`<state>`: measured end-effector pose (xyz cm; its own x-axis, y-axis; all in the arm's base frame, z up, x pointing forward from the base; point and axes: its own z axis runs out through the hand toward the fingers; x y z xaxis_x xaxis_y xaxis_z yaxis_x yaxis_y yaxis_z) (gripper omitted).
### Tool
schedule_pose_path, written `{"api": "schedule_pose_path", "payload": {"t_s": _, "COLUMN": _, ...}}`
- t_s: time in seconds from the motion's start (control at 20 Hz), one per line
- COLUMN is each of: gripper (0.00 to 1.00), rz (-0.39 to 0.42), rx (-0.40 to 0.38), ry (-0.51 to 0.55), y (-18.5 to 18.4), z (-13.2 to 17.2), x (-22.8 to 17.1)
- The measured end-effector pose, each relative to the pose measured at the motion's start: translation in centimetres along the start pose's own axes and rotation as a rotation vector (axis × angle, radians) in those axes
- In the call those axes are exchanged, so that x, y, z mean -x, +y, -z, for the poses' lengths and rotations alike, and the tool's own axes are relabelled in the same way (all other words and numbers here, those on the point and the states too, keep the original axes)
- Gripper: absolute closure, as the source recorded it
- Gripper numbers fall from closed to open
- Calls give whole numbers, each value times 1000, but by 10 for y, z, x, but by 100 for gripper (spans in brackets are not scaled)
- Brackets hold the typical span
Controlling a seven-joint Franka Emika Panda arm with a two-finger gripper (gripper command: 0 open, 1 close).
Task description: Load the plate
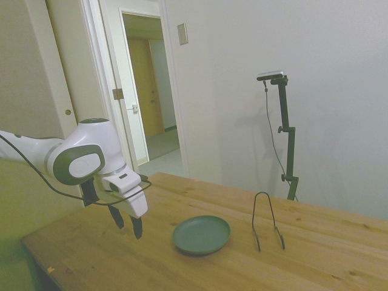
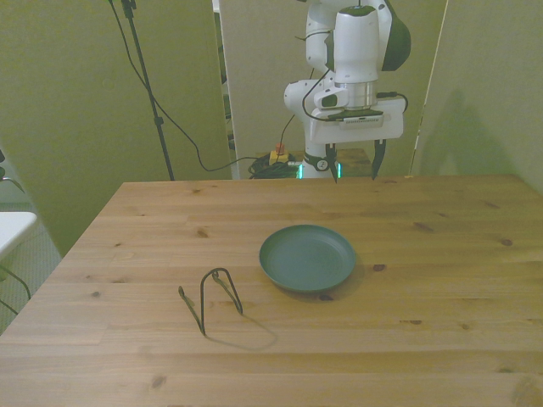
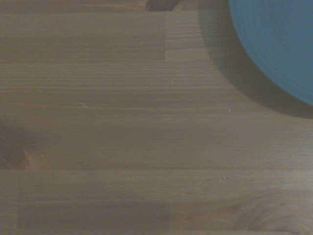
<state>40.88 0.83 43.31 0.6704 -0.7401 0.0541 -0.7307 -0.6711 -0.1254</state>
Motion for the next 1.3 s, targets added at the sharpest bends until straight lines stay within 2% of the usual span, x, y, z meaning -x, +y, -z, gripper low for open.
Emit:
{"api": "schedule_pose_path", "payload": {"t_s": 0.25, "gripper": 0, "rz": 7, "rx": 9, "ry": 12, "y": -4, "z": 1, "x": -6}}
{"api": "schedule_pose_path", "payload": {"t_s": 0.5, "gripper": 0, "rz": -31, "rx": 27, "ry": 45, "y": -39, "z": 8, "x": -36}}
{"api": "schedule_pose_path", "payload": {"t_s": 0.85, "gripper": 0, "rz": -104, "rx": 143, "ry": 96, "y": -93, "z": -19, "x": -85}}
{"api": "schedule_pose_path", "payload": {"t_s": 1.05, "gripper": 0, "rz": -127, "rx": 173, "ry": 129, "y": -111, "z": -31, "x": -112}}
{"api": "schedule_pose_path", "payload": {"t_s": 1.3, "gripper": 0, "rz": -130, "rx": 210, "ry": 138, "y": -125, "z": -56, "x": -122}}
